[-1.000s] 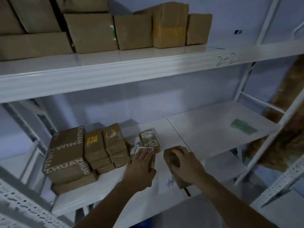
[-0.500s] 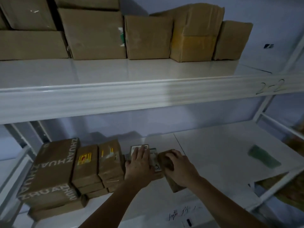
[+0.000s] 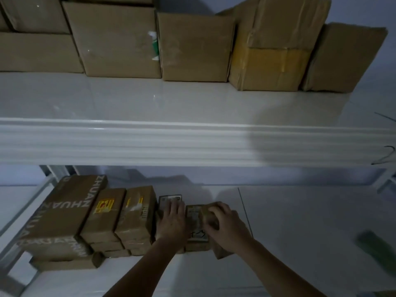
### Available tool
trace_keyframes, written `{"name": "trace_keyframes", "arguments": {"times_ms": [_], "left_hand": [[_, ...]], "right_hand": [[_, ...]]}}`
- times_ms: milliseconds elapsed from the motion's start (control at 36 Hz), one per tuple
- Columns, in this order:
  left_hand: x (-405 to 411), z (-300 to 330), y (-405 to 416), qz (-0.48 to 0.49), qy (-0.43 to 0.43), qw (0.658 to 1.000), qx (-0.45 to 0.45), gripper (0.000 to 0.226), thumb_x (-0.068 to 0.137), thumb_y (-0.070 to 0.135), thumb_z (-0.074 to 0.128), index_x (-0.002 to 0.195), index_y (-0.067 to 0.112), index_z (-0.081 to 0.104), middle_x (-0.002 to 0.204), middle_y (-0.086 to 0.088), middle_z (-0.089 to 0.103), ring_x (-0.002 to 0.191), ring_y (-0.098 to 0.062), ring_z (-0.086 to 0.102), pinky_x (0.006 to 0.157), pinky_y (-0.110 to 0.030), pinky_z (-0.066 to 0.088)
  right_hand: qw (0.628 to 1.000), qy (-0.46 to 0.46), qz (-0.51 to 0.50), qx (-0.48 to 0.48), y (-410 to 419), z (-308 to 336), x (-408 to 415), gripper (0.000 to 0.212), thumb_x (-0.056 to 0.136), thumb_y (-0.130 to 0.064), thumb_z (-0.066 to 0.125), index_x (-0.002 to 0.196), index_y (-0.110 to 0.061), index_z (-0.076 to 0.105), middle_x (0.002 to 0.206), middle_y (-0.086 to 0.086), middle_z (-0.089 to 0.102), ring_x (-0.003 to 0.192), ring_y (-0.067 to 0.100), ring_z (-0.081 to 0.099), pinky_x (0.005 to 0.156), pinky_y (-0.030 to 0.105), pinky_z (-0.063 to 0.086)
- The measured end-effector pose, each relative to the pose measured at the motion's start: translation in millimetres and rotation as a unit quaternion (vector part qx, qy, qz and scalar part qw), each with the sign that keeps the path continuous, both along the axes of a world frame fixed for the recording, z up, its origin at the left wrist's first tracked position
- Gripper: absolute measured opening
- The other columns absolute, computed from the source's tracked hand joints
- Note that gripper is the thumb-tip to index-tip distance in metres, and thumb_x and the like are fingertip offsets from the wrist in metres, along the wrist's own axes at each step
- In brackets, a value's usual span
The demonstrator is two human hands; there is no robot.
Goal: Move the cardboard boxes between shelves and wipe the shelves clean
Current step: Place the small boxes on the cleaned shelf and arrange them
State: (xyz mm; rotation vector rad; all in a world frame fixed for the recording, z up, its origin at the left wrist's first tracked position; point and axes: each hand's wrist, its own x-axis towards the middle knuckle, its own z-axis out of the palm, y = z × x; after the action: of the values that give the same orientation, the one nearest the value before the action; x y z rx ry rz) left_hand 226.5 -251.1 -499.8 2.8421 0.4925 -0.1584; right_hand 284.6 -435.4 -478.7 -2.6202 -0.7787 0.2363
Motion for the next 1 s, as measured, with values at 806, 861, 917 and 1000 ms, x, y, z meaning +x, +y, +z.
{"name": "trace_keyframes", "arguments": {"times_ms": [806, 861, 917, 1000], "left_hand": [[-41.0, 11.0, 10.4, -0.106, -0.119, 0.987, -0.011, 0.053, 0.103, 0.043, 0.043, 0.152, 0.022, 0.041, 0.155, -0.001, 0.046, 0.142, -0.021, 0.043, 0.115, -0.038, 0.037], [-47.2, 13.1, 11.6, -0.122, -0.123, 0.985, -0.021, 0.054, 0.102, 0.046, 0.044, 0.151, 0.024, 0.041, 0.153, 0.001, 0.048, 0.139, -0.021, 0.045, 0.113, -0.039, 0.04], [-52.8, 13.9, 13.6, -0.141, -0.12, 0.982, -0.022, 0.056, 0.101, 0.048, 0.042, 0.152, 0.025, 0.039, 0.153, 0.002, 0.047, 0.139, -0.021, 0.045, 0.113, -0.041, 0.041], [-64.5, 16.1, 16.7, -0.163, -0.125, 0.979, -0.006, 0.064, 0.096, 0.054, 0.029, 0.154, 0.027, 0.036, 0.155, 0.002, 0.045, 0.142, -0.021, 0.042, 0.115, -0.043, 0.04]], "right_hand": [[0.995, 0.049, -0.044, 0.079, 26.8, -11.9, -2.8, 0.056, 0.107, -0.037, 0.047, 0.158, -0.018, 0.033, 0.167, 0.009, 0.021, 0.153, 0.028, 0.024, 0.119, 0.042, 0.032], [0.996, 0.03, -0.038, 0.075, 11.2, 0.9, -11.8, 0.055, 0.107, -0.034, 0.048, 0.157, -0.016, 0.035, 0.164, 0.008, 0.029, 0.15, 0.026, 0.03, 0.119, 0.038, 0.032], [0.997, 0.012, -0.032, 0.062, -4.3, 13.6, -21.8, 0.053, 0.107, -0.03, 0.048, 0.156, -0.014, 0.036, 0.16, 0.005, 0.035, 0.146, 0.023, 0.037, 0.116, 0.033, 0.034], [0.999, 0.009, -0.015, 0.038, -24.5, 26.2, -34.4, 0.053, 0.107, -0.029, 0.046, 0.157, -0.016, 0.034, 0.161, 0.004, 0.035, 0.145, 0.021, 0.037, 0.114, 0.032, 0.034]]}}
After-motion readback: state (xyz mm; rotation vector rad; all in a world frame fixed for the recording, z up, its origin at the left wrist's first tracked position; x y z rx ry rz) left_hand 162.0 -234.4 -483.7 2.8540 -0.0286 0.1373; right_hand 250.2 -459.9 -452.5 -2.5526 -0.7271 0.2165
